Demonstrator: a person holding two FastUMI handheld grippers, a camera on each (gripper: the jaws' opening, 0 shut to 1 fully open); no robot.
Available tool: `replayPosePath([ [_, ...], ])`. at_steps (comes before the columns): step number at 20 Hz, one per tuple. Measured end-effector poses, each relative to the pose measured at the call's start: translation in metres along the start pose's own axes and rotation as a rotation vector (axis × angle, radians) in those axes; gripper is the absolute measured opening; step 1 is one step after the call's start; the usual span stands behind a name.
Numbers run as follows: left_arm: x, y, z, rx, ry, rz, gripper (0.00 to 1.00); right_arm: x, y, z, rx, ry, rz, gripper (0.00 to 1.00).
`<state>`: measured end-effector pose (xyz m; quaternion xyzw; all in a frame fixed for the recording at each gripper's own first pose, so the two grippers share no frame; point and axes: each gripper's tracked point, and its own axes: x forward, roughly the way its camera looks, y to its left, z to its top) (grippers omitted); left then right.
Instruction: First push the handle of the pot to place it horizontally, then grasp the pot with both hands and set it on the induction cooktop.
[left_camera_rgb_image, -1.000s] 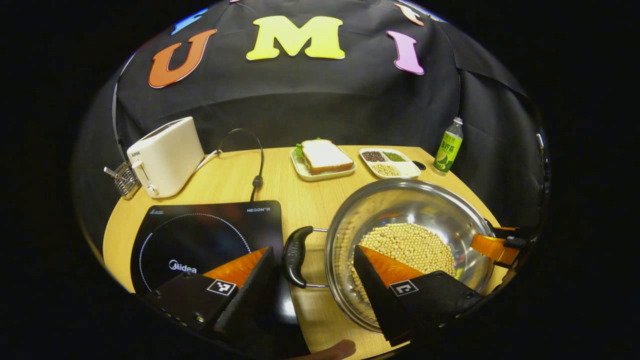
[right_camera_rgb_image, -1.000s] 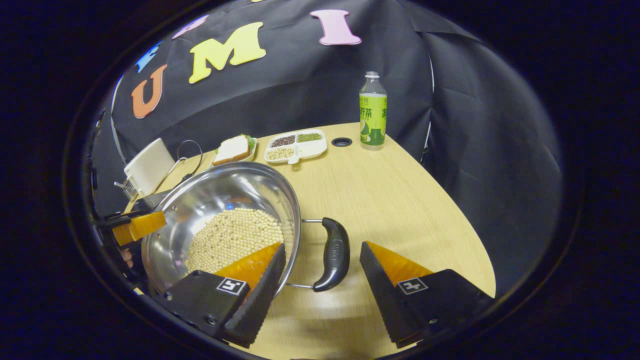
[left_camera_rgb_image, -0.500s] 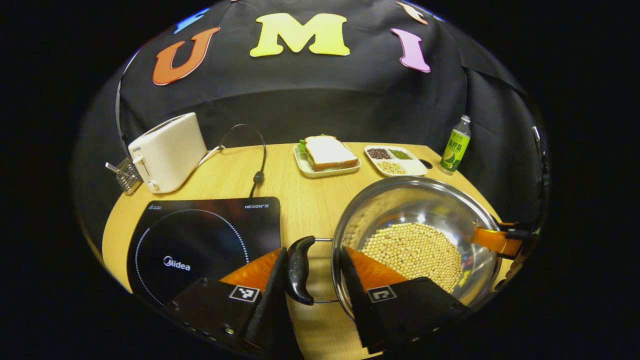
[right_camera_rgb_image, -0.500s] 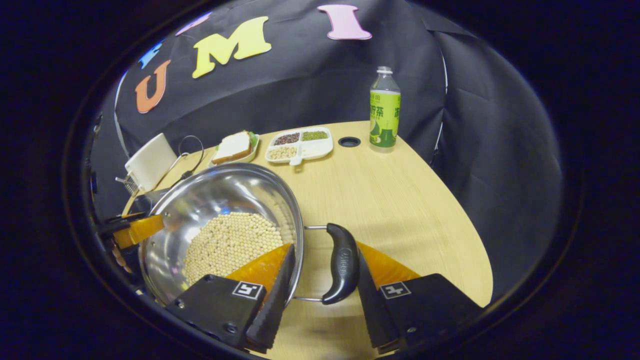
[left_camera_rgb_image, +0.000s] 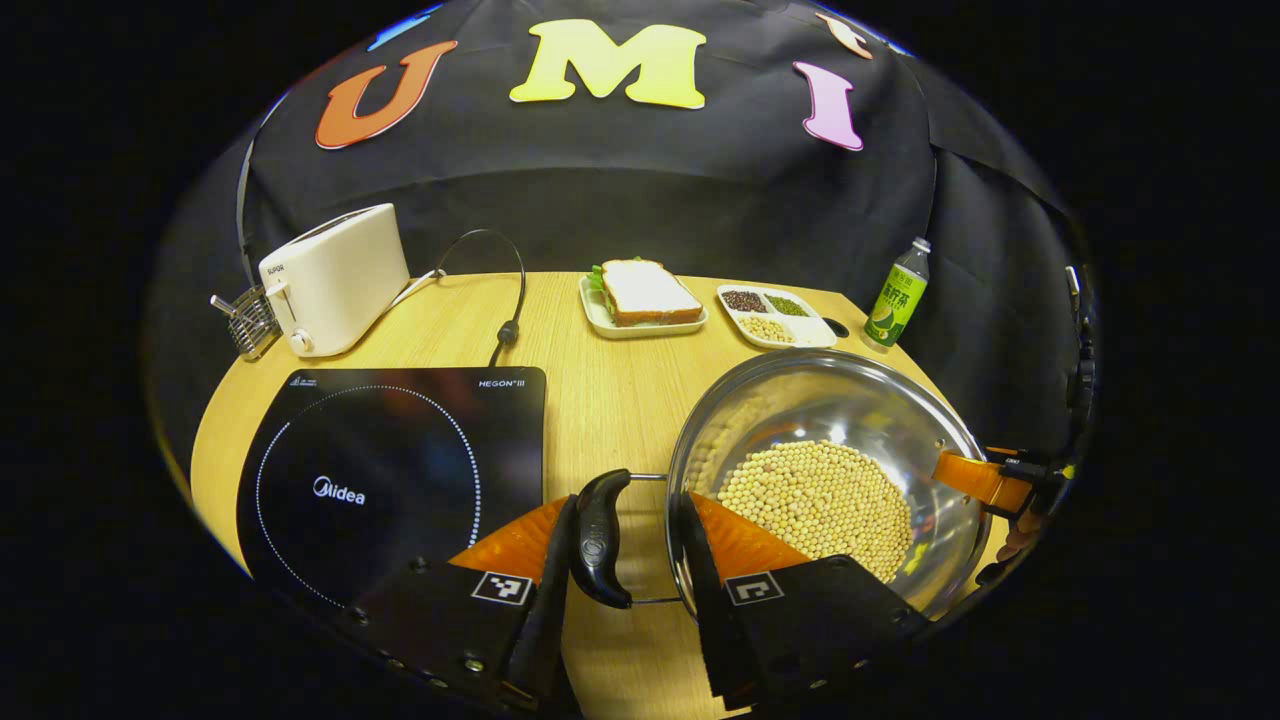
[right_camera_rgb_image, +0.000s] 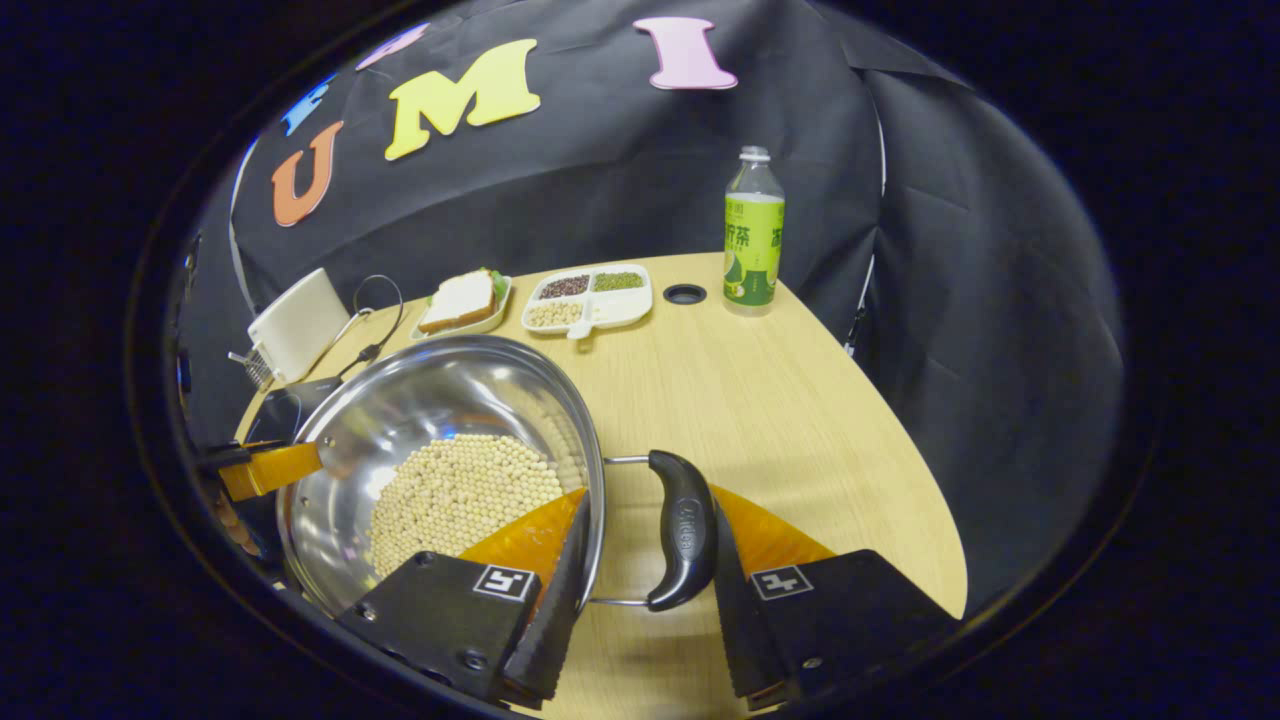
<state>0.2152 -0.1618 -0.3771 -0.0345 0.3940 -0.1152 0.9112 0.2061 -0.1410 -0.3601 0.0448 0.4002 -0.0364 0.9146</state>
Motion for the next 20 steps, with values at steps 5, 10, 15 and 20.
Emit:
replayPosePath([
  [5,-0.037,0.002,0.014,0.001,-0.064,0.001,0.55,-0.039,0.009,0.01,-0.006,-0.042,0.009,0.63],
  [10,-0.077,0.023,0.018,-0.015,-0.107,0.014,0.55,-0.073,0.038,0.017,-0.032,-0.071,0.026,0.63],
  [15,-0.115,0.068,0.025,-0.023,-0.149,0.053,0.55,-0.093,0.092,0.02,-0.055,-0.09,0.064,0.63],
  [20,-0.143,0.128,0.034,-0.044,-0.189,0.082,0.55,-0.103,0.16,0.025,-0.082,-0.105,0.101,0.64],
])
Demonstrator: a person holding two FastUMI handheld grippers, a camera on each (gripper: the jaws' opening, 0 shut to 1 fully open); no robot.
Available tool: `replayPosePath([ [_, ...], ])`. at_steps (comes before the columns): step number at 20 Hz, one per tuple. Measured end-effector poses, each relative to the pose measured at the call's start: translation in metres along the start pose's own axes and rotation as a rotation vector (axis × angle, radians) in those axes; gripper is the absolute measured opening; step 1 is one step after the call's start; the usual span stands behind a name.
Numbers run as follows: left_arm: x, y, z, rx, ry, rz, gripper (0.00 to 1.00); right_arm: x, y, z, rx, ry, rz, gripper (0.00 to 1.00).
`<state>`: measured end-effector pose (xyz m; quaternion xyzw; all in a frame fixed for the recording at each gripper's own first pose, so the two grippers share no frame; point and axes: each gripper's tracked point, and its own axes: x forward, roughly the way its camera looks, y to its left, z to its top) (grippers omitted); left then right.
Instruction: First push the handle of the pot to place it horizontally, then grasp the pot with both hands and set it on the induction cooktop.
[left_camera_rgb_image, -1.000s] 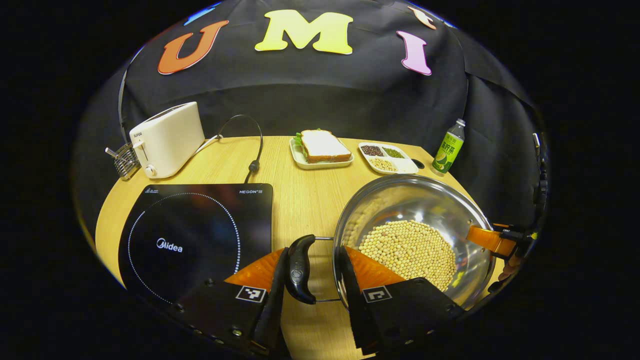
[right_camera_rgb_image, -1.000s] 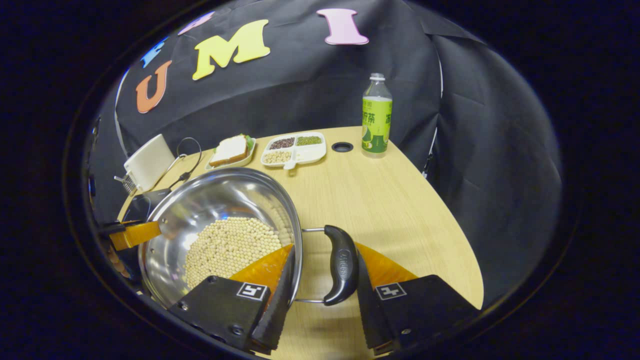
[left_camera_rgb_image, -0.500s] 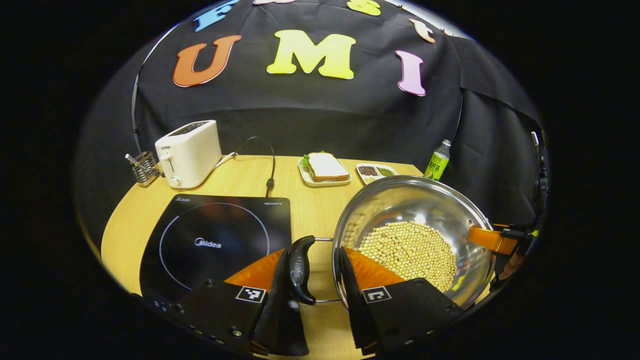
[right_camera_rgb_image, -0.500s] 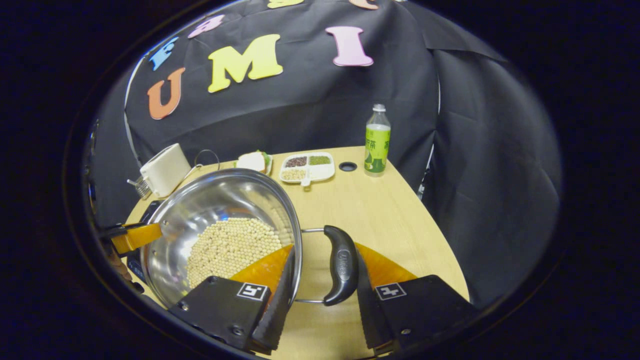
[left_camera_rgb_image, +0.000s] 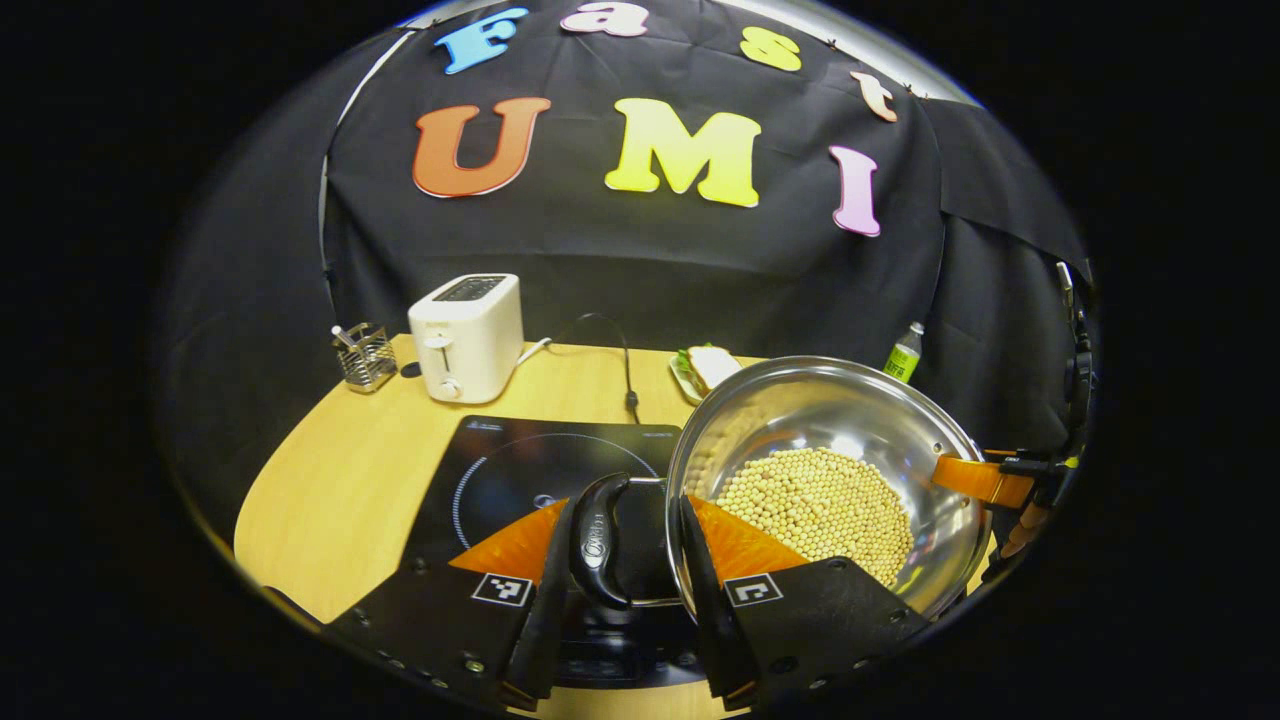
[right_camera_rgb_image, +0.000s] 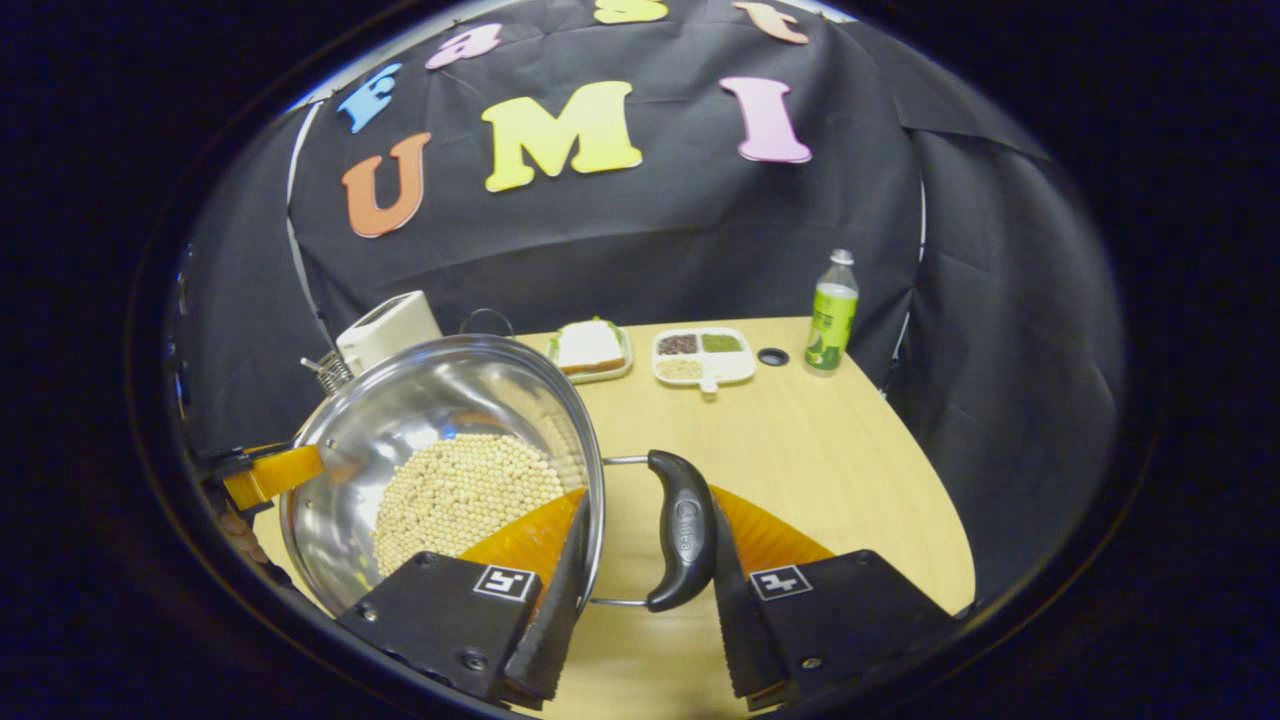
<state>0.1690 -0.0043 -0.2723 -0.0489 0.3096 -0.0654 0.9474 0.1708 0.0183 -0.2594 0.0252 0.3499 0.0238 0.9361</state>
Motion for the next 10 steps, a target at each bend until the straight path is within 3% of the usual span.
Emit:
replayPosePath([
  [10,0.006,0.119,0.009,-0.055,0.009,0.096,0.55,0.05,0.123,0.011,-0.058,0.038,0.076,0.63],
])
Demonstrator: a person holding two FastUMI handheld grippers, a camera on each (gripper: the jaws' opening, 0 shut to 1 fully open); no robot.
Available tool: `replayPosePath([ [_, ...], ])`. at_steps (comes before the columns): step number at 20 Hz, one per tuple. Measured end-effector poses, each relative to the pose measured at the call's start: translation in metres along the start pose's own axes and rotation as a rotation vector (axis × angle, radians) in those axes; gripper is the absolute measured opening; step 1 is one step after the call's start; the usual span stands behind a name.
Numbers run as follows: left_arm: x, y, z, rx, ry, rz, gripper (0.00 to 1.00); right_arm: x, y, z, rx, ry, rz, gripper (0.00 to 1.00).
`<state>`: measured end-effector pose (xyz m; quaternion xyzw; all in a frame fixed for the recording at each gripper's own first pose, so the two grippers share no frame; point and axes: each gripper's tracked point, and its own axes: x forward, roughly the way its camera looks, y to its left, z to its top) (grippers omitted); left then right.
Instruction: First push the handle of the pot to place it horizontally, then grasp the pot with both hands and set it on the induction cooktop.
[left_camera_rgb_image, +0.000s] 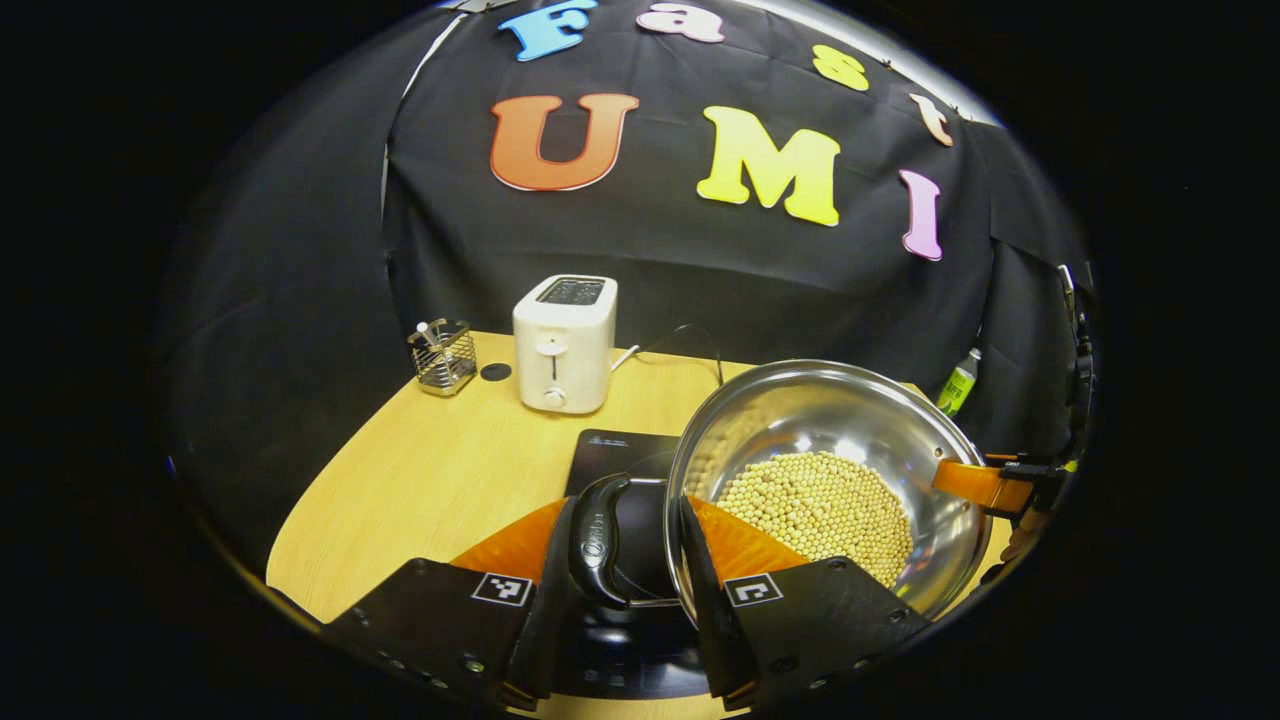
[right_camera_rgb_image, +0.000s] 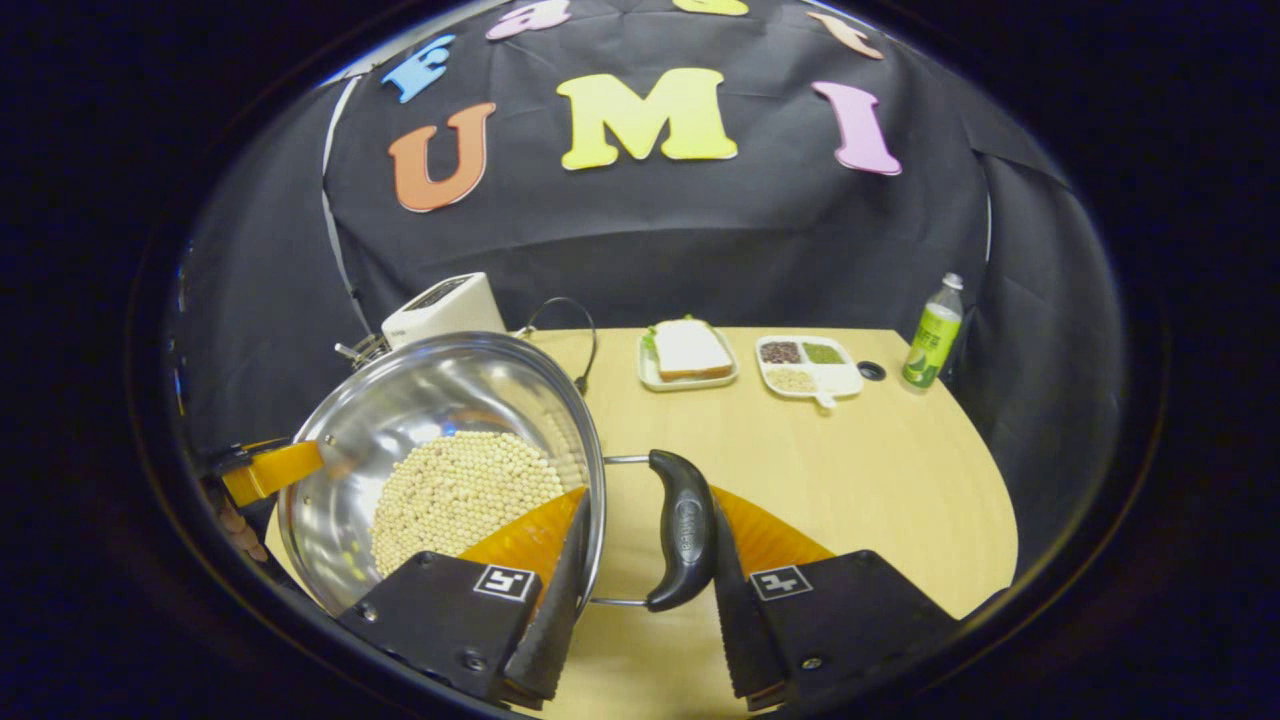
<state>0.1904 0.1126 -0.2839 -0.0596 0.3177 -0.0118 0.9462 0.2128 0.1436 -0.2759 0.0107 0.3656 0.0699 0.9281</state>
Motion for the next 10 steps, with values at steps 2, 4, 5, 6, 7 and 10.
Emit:
replayPosePath([
  [2,0.007,0.015,0.001,-0.006,0.008,0.014,0.55,0.012,0.012,0.003,-0.008,0.008,0.009,0.64],
  [4,0.014,0.025,0.004,-0.004,0.012,0.026,0.55,0.023,0.023,0.004,-0.01,0.019,0.018,0.63],
  [5,0.016,0.03,0.005,-0.006,0.014,0.03,0.55,0.027,0.026,0.005,-0.009,0.022,0.022,0.64],
  [6,0.019,0.034,0.005,-0.005,0.015,0.033,0.55,0.032,0.028,0.006,-0.008,0.025,0.025,0.64],
  [7,0.023,0.037,0.005,-0.003,0.017,0.036,0.55,0.036,0.031,0.006,-0.007,0.029,0.027,0.64],
  [10,0.033,0.046,0.005,0.0,0.028,0.046,0.55,0.049,0.038,0.004,-0.004,0.044,0.033,0.63],
])
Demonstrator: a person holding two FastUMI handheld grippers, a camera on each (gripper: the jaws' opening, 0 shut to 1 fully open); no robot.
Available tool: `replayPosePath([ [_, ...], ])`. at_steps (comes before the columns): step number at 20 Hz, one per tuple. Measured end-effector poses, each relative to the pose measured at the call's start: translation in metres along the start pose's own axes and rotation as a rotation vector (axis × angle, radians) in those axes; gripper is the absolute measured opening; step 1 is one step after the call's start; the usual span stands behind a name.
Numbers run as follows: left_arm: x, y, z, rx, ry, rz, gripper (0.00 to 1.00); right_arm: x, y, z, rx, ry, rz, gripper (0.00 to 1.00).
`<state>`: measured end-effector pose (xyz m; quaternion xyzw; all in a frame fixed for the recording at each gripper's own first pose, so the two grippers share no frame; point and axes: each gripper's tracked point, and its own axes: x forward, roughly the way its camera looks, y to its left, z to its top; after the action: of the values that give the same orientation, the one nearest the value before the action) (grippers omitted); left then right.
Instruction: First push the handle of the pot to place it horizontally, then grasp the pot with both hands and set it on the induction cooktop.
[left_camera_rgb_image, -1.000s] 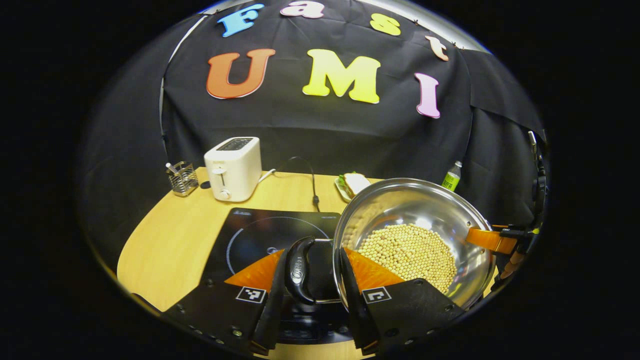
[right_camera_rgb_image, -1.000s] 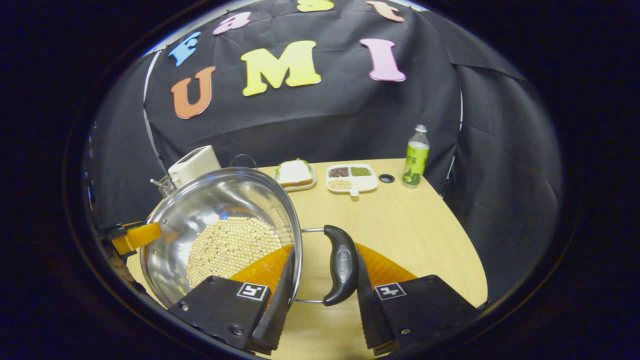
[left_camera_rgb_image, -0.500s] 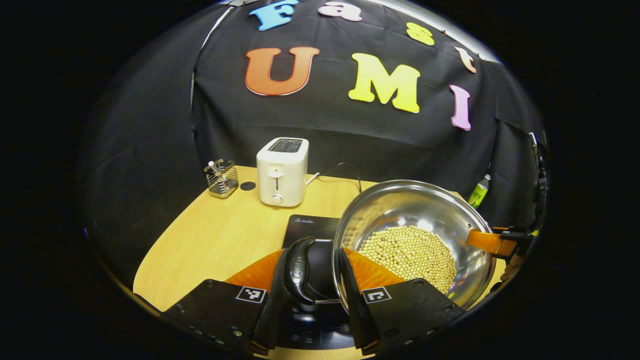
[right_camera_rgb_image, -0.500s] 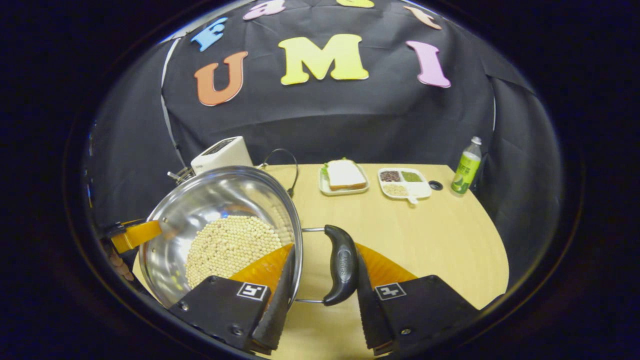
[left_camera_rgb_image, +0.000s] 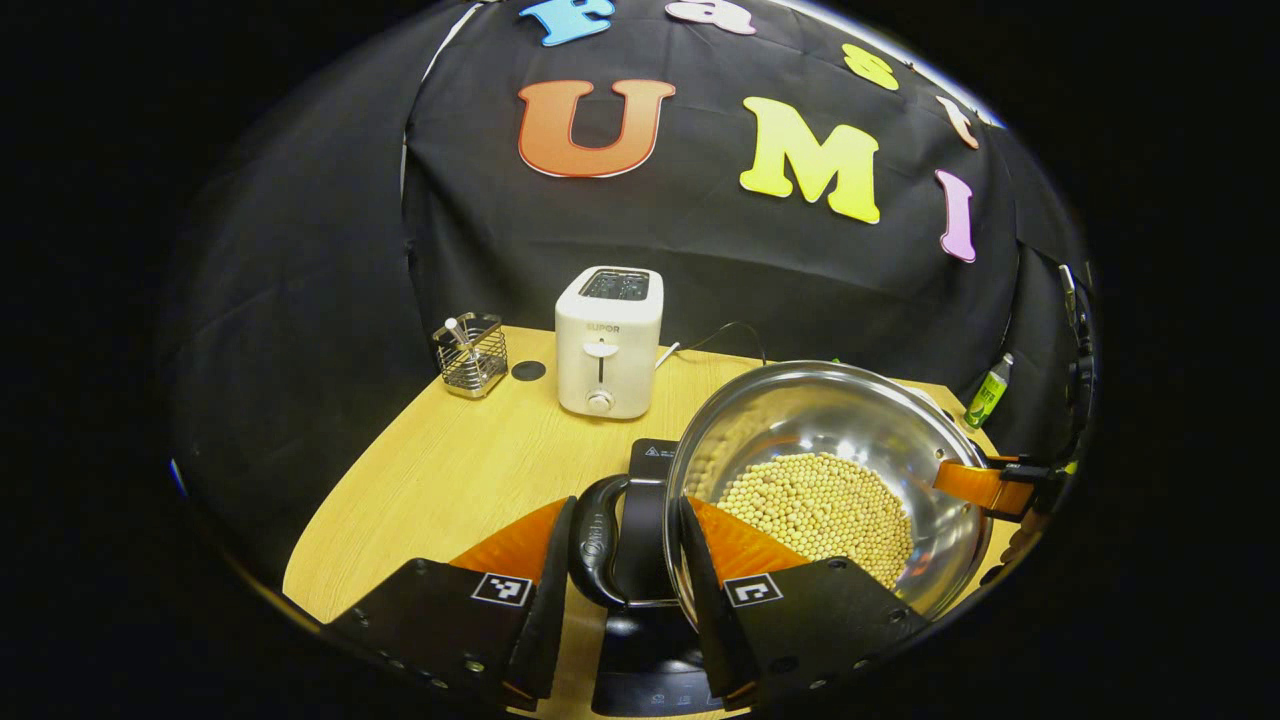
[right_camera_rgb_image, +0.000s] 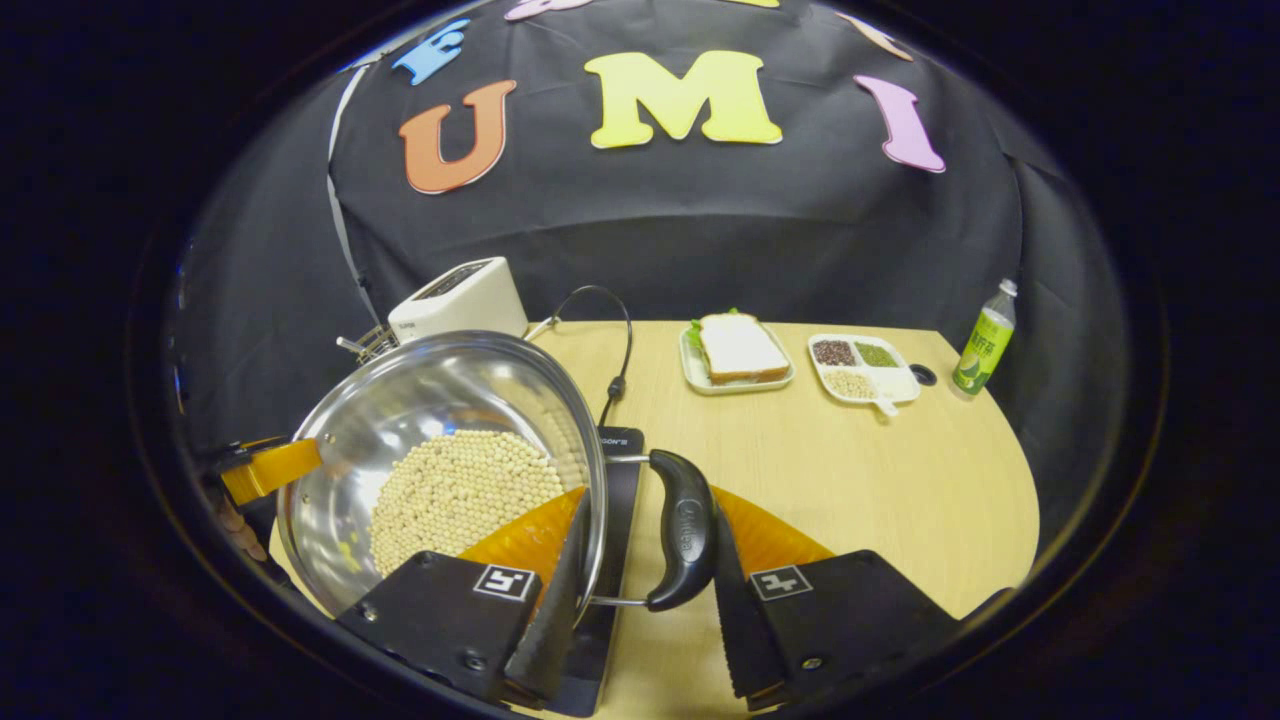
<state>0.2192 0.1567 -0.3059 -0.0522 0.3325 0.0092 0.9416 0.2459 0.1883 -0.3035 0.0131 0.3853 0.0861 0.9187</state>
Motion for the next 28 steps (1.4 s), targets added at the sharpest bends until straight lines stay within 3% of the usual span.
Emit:
replayPosePath([
  [19,0.034,0.015,-0.017,-0.008,0.047,0.003,0.55,0.041,0.006,-0.014,0.034,0.029,0.015,0.64],
  [22,0.033,0.015,-0.016,-0.001,0.039,0.001,0.55,0.042,0.006,-0.012,0.052,0.008,0.032,0.63],
  [28,0.031,0.015,-0.017,-0.027,0.022,0.0,0.6,0.034,0.0,-0.002,0.045,-0.09,0.048,0.7],
])
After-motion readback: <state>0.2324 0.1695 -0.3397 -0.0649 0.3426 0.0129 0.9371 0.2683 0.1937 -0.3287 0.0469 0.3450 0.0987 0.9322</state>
